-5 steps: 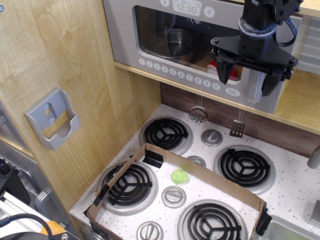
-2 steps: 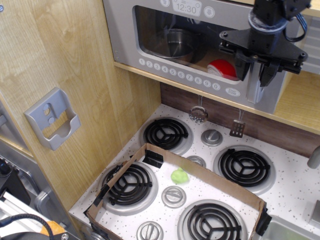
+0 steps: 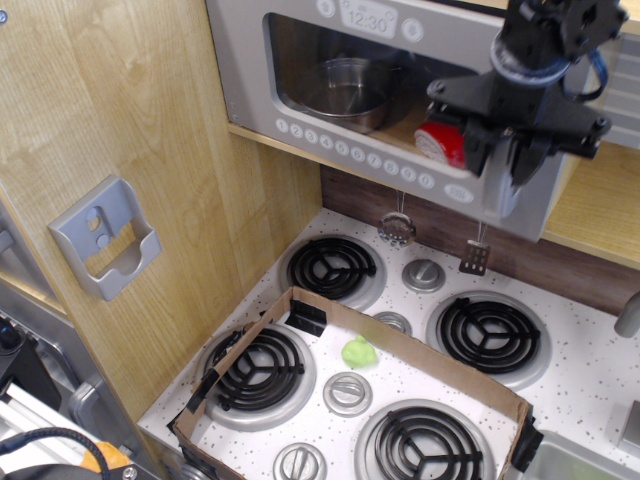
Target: Open microwave
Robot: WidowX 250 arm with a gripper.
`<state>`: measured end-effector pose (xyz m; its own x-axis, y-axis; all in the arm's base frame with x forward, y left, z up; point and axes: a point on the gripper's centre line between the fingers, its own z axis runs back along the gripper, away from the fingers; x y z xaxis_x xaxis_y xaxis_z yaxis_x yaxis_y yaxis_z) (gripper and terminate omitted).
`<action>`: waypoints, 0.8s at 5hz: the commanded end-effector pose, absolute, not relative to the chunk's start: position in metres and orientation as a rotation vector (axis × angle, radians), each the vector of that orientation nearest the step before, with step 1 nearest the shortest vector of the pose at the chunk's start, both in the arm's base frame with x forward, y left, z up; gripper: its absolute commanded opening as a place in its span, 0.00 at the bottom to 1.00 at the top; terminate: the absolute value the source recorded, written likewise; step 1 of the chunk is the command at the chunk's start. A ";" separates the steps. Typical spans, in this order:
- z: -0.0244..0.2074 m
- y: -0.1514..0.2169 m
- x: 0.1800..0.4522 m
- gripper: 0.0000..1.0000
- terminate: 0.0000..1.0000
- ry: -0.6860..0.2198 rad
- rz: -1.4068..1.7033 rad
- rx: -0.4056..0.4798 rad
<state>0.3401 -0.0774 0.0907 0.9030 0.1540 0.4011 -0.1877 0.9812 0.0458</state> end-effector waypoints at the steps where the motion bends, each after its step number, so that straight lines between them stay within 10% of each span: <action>1: 0.087 -0.082 0.300 1.00 0.00 -0.405 0.309 0.082; 4: 0.067 -0.162 0.280 1.00 0.00 -0.397 0.438 0.053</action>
<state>0.2750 -0.1583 0.0563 0.8491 0.3808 0.3661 -0.4097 0.9122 0.0013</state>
